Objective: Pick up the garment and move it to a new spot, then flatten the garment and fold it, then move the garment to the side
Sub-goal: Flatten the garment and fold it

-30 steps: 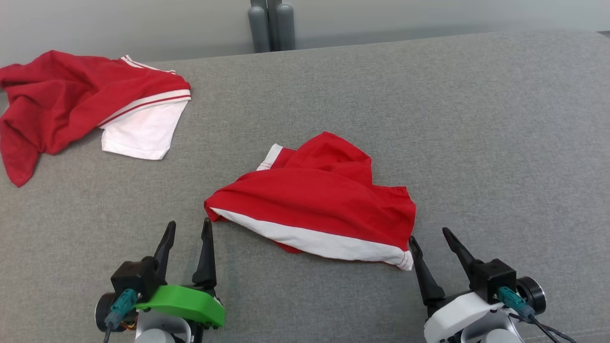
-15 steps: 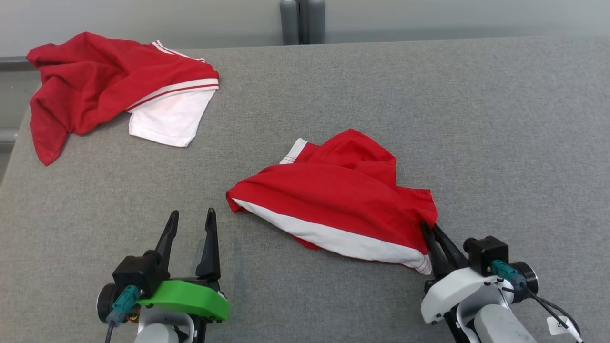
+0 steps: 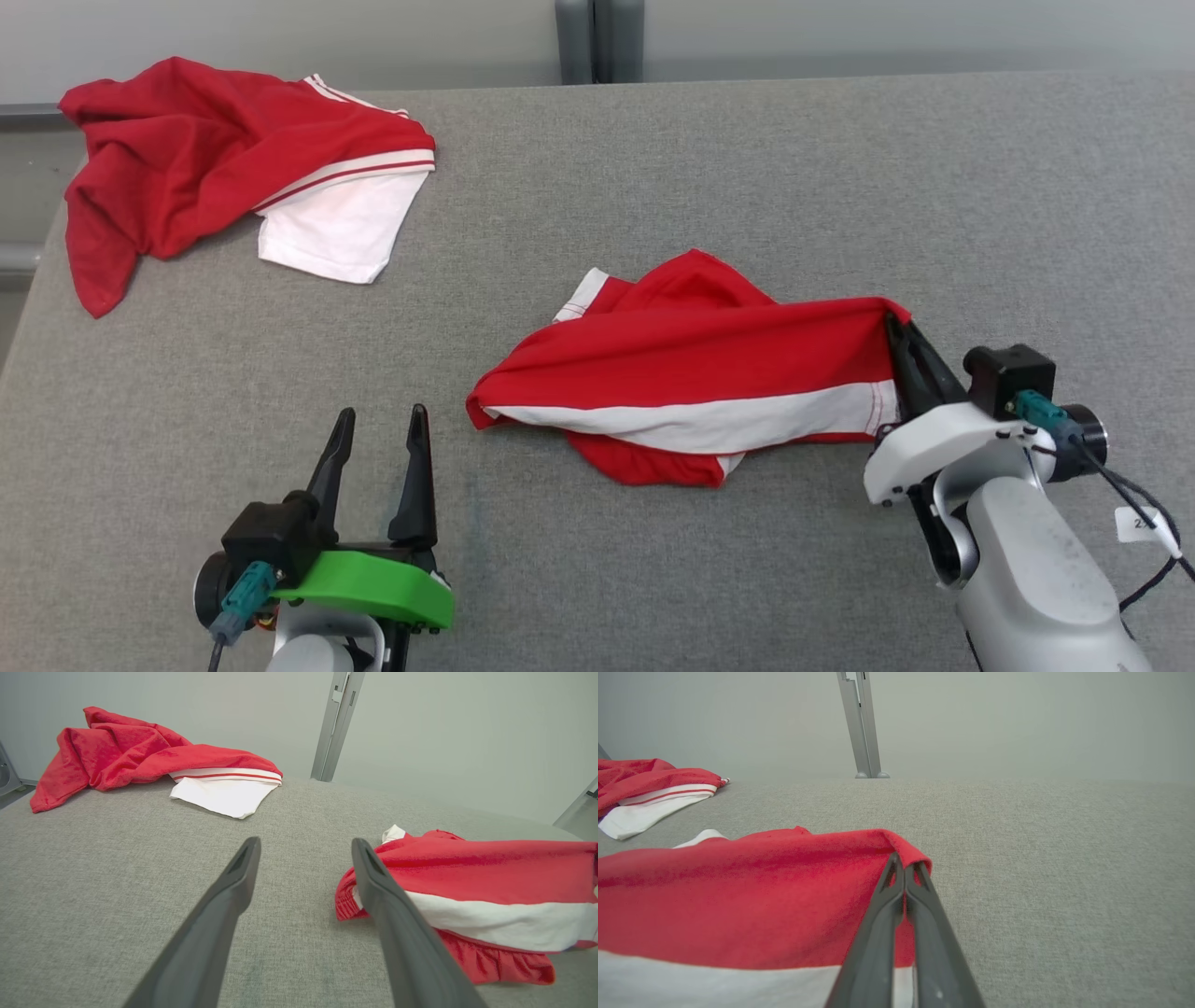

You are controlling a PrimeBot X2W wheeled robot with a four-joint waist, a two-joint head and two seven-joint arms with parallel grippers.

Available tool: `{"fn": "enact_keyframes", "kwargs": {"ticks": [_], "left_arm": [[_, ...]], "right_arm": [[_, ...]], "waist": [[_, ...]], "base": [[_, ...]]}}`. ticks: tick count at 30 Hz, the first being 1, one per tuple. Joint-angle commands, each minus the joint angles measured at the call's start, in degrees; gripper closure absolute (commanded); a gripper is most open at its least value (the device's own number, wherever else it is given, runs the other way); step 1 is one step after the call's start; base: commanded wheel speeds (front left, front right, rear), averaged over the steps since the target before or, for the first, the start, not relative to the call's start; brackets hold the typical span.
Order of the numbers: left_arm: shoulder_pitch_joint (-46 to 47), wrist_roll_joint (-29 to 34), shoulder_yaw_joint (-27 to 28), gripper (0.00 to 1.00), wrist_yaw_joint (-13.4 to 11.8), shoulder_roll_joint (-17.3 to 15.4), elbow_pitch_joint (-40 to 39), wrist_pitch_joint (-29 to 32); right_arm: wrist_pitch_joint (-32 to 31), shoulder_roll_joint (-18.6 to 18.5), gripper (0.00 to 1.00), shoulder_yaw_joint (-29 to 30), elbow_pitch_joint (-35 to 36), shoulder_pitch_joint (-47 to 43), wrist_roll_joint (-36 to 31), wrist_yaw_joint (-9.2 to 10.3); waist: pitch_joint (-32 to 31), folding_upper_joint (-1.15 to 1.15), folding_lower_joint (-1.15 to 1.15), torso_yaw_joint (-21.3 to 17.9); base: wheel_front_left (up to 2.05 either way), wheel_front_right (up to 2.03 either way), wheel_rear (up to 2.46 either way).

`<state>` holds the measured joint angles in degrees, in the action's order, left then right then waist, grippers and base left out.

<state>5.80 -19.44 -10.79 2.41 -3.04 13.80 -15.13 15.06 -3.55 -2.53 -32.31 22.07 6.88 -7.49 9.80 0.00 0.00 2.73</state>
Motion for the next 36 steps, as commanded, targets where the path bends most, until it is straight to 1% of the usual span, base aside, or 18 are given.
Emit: {"fn": "enact_keyframes", "kwargs": {"ticks": [1, 6, 12, 18, 22, 23, 24, 25, 32, 36], "left_arm": [[-0.5, 0.4, -0.1, 0.00, 0.2, 0.0, -0.1, 0.0], [0.2, -0.2, -1.3, 0.00, 0.6, 0.1, -0.1, 0.0], [1.1, -1.1, -2.7, 0.00, 0.1, 0.1, -0.9, 0.0], [1.8, -1.6, -4.8, 0.00, 0.6, 0.1, -1.9, 0.0], [2.4, -2.0, -6.3, 0.00, 0.9, 0.1, -2.2, 0.0], [2.4, -2.1, -6.9, 0.00, 1.1, 0.1, -2.1, 0.0], [2.4, -2.1, -7.3, 0.00, 1.2, 0.1, -2.1, 0.0], [2.6, -2.4, -7.8, 0.00, 1.3, 0.1, -2.3, 0.0], [4.0, -4.7, -12.1, 0.00, 2.1, 0.1, -3.0, 0.0], [4.8, -6.7, -15.3, 0.00, 2.2, 0.0, -1.6, 0.0]], "right_arm": [[0.2, -0.6, 1.00, 0.7, -1.8, 2.0, -0.3, 0.00], [0.2, -3.0, 1.00, 3.1, -9.7, 8.0, -1.3, 0.00], [0.2, -5.2, 1.00, 6.5, -16.0, 13.1, -2.4, 0.00], [0.2, -6.7, 1.00, 9.9, -19.0, 15.3, -4.4, 0.00], [0.2, -6.3, 1.00, 11.8, -19.2, 15.9, -5.6, 0.00], [0.2, -6.1, 0.60, 12.1, -18.8, 15.8, -6.0, 0.00], [0.2, -6.0, 0.34, 12.3, -18.4, 15.8, -6.2, 0.00], [0.2, -5.8, 0.00, 12.6, -17.9, 15.7, -6.3, 0.00], [0.2, -4.7, 0.00, 14.1, -12.6, 13.2, -6.3, 0.00], [0.2, -3.8, 0.00, 14.4, -7.2, 10.7, -5.7, 0.00]], "waist": [[0.4, 0.00, 0.00, 0.5], [1.1, 0.00, 0.00, 1.9], [2.3, 0.00, 0.00, 3.5], [3.4, 0.00, 0.00, 3.9], [3.9, 0.00, 0.00, 3.5], [3.9, 0.00, 0.00, 3.2], [3.9, 0.00, 0.00, 3.0], [3.9, 0.00, 0.00, 2.7], [2.9, 0.00, 0.00, 0.7], [1.8, 0.00, 0.00, -1.0]], "base": [[0.00, 0.00, 0.00], [0.00, 0.00, 0.00], [0.00, 0.00, 0.00], [0.00, 0.00, 0.00], [0.00, 0.00, 0.00], [0.00, 0.00, 0.00], [0.00, 0.00, 0.00], [0.00, 0.00, 0.00], [0.00, 0.00, 0.00], [0.00, 0.00, 0.00]]}}
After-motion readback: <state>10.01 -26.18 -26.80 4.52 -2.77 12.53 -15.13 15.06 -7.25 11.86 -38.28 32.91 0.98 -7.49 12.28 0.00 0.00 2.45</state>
